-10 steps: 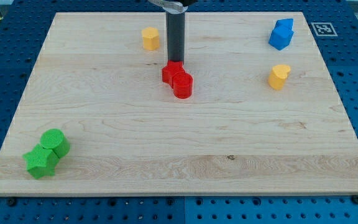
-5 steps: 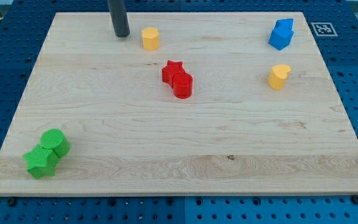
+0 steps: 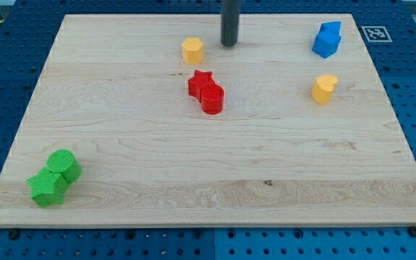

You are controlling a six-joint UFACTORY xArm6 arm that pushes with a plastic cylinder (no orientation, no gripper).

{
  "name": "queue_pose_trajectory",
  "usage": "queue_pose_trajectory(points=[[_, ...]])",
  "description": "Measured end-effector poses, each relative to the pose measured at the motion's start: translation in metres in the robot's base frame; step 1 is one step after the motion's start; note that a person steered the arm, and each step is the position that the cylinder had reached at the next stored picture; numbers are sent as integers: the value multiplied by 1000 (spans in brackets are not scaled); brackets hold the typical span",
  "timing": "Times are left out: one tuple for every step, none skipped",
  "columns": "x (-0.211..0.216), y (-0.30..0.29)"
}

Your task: Slide yellow hexagon towards red star

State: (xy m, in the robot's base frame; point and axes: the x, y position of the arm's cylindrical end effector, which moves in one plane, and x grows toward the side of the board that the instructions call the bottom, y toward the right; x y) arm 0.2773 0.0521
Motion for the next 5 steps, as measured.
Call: queue_pose_trajectory(points=[[-18, 12], [-52, -27], [-52, -78], [-52, -125], [-43, -152]])
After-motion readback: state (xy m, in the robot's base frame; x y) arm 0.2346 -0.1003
